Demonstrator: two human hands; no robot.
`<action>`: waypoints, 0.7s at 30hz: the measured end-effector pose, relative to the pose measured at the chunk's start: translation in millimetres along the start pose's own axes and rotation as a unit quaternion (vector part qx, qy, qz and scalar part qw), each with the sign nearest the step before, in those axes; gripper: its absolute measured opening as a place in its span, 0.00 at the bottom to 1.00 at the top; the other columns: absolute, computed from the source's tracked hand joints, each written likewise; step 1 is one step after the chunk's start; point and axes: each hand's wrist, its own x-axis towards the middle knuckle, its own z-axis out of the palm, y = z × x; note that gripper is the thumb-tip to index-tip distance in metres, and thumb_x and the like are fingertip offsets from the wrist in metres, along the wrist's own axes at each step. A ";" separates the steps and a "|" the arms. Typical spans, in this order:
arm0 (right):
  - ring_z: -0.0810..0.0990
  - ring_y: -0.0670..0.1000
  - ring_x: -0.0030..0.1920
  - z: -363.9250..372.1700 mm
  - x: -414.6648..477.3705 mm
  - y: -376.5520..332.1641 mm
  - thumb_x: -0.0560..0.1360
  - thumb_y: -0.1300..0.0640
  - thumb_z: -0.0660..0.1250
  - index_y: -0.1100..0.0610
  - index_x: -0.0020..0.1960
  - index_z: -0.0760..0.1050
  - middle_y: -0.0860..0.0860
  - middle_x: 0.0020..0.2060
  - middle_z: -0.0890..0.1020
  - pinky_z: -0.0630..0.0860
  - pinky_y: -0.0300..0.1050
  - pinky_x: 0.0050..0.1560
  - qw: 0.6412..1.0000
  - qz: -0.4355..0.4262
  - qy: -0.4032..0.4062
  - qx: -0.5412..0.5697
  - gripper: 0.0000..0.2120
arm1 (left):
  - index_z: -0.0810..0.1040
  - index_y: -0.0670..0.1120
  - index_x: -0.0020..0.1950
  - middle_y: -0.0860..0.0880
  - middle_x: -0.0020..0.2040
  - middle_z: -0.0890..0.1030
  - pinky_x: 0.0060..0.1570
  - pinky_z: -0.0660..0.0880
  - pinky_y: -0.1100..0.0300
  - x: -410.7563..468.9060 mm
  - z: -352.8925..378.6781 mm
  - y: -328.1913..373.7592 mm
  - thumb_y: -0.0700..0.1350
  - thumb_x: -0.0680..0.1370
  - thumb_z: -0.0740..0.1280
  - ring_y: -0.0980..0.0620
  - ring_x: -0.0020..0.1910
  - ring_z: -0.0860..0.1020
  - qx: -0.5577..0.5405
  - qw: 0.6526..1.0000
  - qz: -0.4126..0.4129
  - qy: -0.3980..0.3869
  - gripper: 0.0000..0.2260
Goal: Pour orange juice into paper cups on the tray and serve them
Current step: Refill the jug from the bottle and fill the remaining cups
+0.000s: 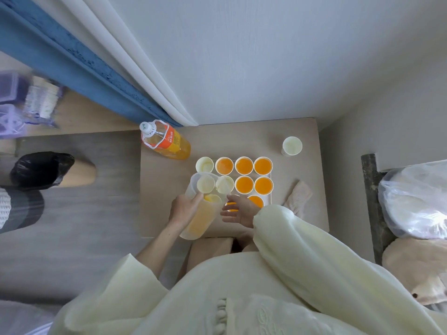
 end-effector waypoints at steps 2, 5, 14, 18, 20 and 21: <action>0.79 0.61 0.59 -1.5 -0.8 1.5 0.79 0.54 0.64 0.56 0.49 0.75 0.61 0.55 0.78 0.80 0.53 0.52 1.000 0.001 -0.005 -0.004 0.05 | 0.62 0.44 0.28 0.49 0.27 0.65 0.30 0.62 0.57 1.6 3.4 -3.3 0.56 0.73 0.64 0.49 0.29 0.65 0.004 1.000 -0.002 0.004 0.22; 0.81 0.59 0.54 -1.5 0.1 2.5 0.79 0.57 0.64 0.57 0.51 0.76 0.60 0.52 0.78 0.81 0.51 0.48 1.000 0.006 -0.011 0.003 0.05 | 0.63 0.45 0.28 0.50 0.28 0.66 0.29 0.62 0.57 5.1 5.5 -6.5 0.57 0.74 0.65 0.49 0.29 0.65 0.011 1.000 -0.014 0.003 0.23; 0.80 0.61 0.57 -3.1 4.5 5.3 0.81 0.55 0.62 0.56 0.52 0.75 0.60 0.52 0.79 0.80 0.55 0.54 1.000 0.009 -0.004 -0.003 0.06 | 0.65 0.45 0.31 0.50 0.30 0.68 0.30 0.63 0.58 10.7 16.8 -7.7 0.56 0.74 0.65 0.48 0.32 0.67 -0.015 0.999 -0.035 0.008 0.19; 0.80 0.62 0.58 -1.8 3.1 1.0 0.81 0.55 0.62 0.56 0.51 0.75 0.61 0.53 0.78 0.79 0.56 0.56 1.000 0.013 -0.001 -0.019 0.06 | 0.67 0.44 0.32 0.49 0.31 0.70 0.31 0.64 0.58 15.0 22.4 -5.2 0.56 0.75 0.64 0.48 0.32 0.69 -0.008 0.999 -0.048 0.014 0.19; 0.80 0.61 0.57 -2.1 2.5 -1.7 0.81 0.55 0.61 0.57 0.51 0.75 0.61 0.54 0.78 0.79 0.56 0.56 1.000 0.019 0.000 -0.023 0.06 | 0.67 0.45 0.32 0.49 0.31 0.70 0.31 0.64 0.58 17.0 24.9 -5.5 0.56 0.75 0.64 0.48 0.33 0.69 -0.012 0.998 -0.053 0.015 0.18; 0.80 0.61 0.57 -1.3 2.3 -2.5 0.81 0.55 0.61 0.56 0.50 0.75 0.61 0.54 0.78 0.79 0.55 0.56 0.999 0.022 0.001 -0.024 0.06 | 0.67 0.45 0.33 0.49 0.31 0.70 0.32 0.64 0.58 17.7 25.1 -6.2 0.56 0.75 0.64 0.48 0.34 0.70 -0.012 0.998 -0.053 0.016 0.18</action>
